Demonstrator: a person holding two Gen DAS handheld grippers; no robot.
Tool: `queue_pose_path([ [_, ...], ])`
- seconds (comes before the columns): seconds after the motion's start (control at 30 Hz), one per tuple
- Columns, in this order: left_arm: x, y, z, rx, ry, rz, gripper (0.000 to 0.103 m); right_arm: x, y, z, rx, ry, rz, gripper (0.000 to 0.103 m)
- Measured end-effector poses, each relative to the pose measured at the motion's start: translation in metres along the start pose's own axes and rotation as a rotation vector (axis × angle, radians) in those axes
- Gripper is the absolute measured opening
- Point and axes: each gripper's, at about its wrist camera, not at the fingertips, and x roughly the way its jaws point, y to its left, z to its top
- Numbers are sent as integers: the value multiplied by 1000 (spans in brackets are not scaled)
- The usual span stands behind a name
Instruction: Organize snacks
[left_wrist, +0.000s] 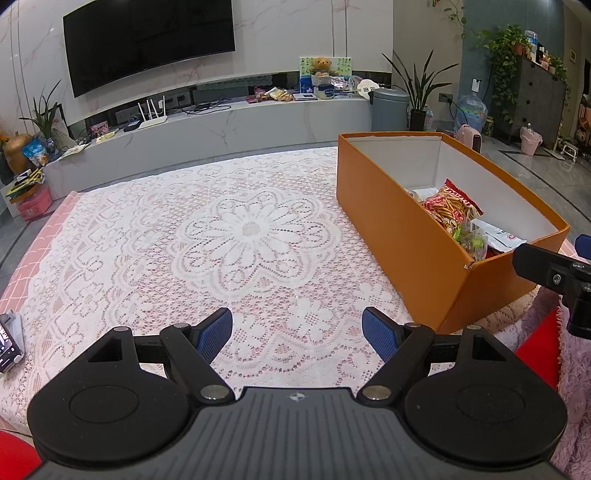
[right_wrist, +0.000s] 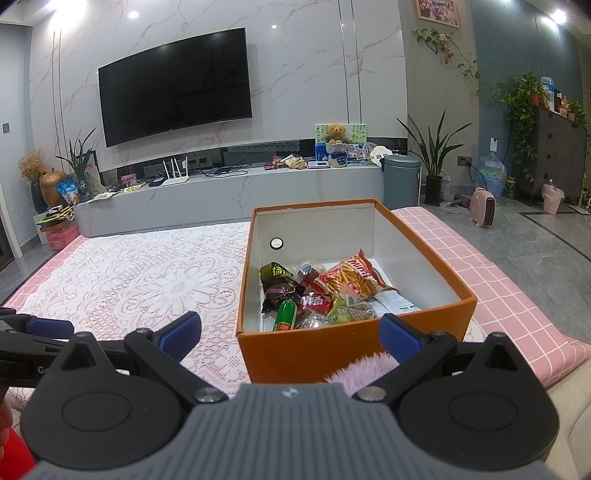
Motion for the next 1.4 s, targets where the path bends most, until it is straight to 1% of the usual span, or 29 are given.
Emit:
queue_pose_path([
  [1.4,1,0,-2,-7,7,2,94,0,-2,1,-5,2,3,100],
])
